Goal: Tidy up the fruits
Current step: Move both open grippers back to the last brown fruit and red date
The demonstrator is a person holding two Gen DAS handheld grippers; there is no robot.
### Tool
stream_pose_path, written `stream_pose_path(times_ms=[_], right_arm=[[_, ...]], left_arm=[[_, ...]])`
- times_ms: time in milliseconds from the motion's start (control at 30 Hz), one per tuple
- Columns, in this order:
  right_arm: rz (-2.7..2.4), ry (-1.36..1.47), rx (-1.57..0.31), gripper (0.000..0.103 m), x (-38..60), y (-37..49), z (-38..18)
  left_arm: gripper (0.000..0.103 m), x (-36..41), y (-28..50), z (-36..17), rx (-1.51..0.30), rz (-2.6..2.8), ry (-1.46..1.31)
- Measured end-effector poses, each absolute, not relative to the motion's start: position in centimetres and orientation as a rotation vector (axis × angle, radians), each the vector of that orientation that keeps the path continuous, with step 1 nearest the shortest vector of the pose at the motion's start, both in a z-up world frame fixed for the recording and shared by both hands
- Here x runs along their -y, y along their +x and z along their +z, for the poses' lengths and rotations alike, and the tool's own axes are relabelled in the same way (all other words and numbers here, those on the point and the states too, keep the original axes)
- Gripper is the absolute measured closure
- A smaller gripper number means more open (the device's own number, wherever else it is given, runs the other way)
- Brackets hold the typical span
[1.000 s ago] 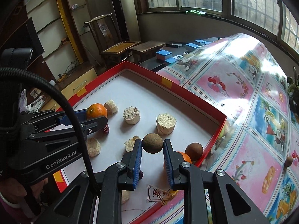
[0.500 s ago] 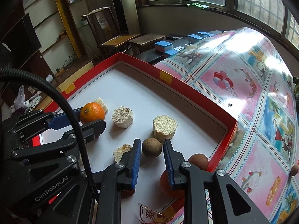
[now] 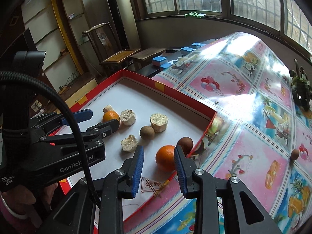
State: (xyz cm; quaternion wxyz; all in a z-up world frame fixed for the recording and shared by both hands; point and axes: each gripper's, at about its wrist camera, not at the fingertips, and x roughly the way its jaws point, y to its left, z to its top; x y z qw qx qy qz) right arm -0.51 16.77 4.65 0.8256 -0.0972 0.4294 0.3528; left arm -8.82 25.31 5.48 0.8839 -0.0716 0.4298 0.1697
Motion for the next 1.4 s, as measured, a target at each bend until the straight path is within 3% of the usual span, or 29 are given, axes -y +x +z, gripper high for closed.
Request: stream_pose_path(times_ms=[833,1400], right_arm=[[0.450,-0.070,-0.933,0.070,0.4,-1.8,5.2],[0.223,0.008,-0.922,0.065,13.1,-2.5,6.2]], left_arm=[[0.043,-9.6,-3.5,5.7,-0.918,0.065,-0.050],[0.043,-2.9,3.8,4.4,-0.971,-0.086,-0.064]])
